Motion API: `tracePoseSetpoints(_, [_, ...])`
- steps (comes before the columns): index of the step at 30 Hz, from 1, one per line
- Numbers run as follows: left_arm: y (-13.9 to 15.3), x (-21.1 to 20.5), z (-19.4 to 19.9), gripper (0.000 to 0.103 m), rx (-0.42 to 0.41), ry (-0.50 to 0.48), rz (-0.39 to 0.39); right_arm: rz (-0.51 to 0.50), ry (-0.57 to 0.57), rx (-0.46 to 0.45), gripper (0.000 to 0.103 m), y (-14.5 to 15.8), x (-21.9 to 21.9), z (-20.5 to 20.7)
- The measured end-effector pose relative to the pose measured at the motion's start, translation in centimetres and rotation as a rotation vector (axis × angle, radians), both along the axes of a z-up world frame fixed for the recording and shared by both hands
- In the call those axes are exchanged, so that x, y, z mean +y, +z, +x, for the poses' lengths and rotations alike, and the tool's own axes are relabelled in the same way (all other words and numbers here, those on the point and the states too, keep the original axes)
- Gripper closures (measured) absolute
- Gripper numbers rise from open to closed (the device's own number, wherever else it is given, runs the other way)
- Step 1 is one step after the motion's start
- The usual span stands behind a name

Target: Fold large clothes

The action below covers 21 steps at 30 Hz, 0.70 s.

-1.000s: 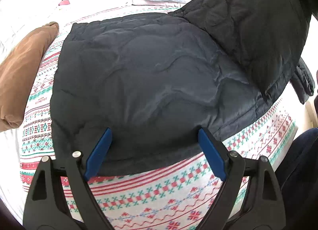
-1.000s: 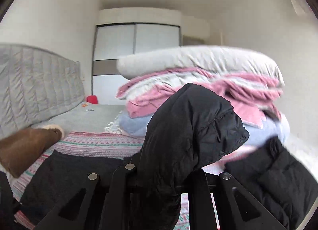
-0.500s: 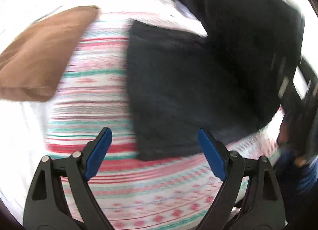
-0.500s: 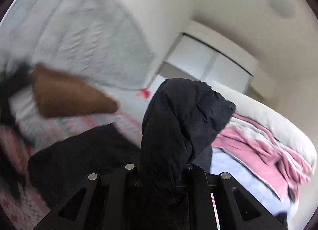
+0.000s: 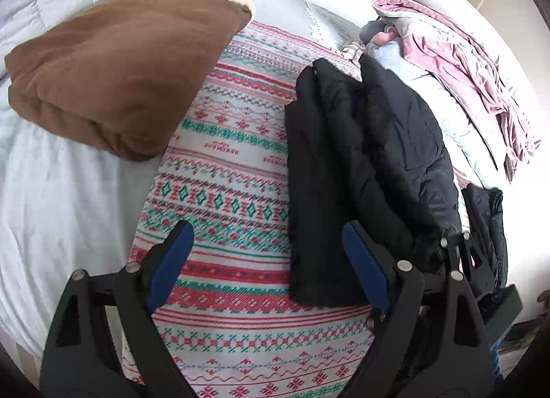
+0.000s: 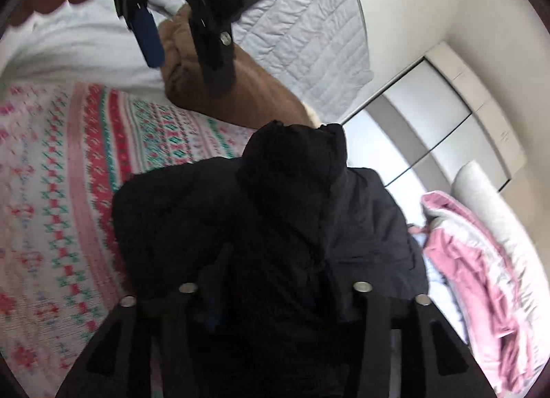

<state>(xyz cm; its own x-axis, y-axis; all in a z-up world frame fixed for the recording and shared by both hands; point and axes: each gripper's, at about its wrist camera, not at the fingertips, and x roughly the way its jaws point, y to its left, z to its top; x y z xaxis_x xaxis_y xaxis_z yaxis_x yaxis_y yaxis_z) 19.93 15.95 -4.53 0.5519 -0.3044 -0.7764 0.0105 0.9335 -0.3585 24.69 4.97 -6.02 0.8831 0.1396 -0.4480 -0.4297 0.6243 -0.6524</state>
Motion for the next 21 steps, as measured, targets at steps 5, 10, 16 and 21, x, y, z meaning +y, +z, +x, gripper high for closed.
tracePoseSetpoints(5, [1.1, -0.2, 0.6, 0.014, -0.039, 0.025, -0.02, 0.212, 0.094, 0.142, 0.05, 4.3, -2.7, -2.3])
tracePoseSetpoints(10, [2.4, -1.6, 1.1, 0.014, -0.084, 0.017, -0.038, 0.517, 0.082, 0.245, 0.04, 8.6, -9.5, -2.3])
tracePoseSetpoints(16, [2.9, -5.4, 2.3, 0.014, -0.109, -0.032, -0.035, 0.91, -0.238, 0.397, 0.039, 7.8, -20.2, 1.3])
tracePoseSetpoints(21, [1.2, -9.0, 4.1, 0.019, -0.049, -0.032, 0.042, 1.011, -0.383, 0.497, 0.041, 5.2, -23.7, 2.5])
